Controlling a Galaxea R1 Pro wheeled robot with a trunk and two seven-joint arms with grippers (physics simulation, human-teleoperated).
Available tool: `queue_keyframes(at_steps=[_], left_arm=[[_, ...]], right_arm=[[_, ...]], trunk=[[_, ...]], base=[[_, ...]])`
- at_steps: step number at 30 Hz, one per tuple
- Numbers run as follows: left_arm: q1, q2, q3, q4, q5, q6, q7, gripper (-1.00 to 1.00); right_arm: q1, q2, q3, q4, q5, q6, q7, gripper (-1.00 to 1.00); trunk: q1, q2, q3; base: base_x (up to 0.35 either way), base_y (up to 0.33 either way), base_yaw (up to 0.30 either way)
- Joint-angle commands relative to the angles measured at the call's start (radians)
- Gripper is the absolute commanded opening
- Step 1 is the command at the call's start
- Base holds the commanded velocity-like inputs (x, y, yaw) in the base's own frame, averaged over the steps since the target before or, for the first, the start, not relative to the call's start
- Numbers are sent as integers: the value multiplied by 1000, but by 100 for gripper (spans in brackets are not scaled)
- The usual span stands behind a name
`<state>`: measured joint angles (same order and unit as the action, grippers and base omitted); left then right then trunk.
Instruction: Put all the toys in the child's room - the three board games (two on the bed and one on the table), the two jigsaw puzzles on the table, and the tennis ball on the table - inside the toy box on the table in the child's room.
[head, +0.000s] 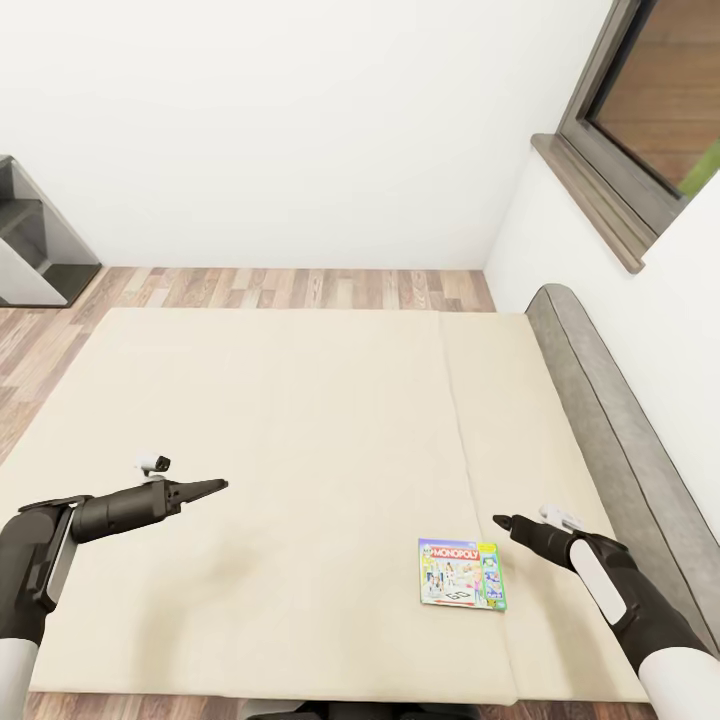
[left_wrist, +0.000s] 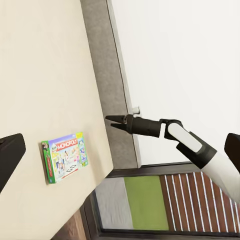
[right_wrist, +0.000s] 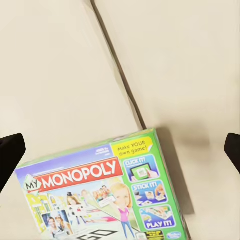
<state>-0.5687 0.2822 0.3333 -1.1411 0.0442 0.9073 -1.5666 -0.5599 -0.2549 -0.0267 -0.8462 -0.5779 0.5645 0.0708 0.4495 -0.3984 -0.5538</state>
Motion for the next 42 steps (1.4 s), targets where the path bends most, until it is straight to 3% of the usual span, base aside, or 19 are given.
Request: queue_keyframes(at_steps=[1, 42], left_arm=[[0, 0, 0, 0, -1, 10, -4, 100], [0, 1, 1, 0, 0, 11, -4, 100]], right_arm=[[0, 0, -3, -1, 1, 6, 4, 100], [0, 3, 2, 4, 3, 11, 6, 100]], trunk=[[0, -2, -2], [0, -2, -69]], base=[[0, 0, 0], [0, 0, 0]])
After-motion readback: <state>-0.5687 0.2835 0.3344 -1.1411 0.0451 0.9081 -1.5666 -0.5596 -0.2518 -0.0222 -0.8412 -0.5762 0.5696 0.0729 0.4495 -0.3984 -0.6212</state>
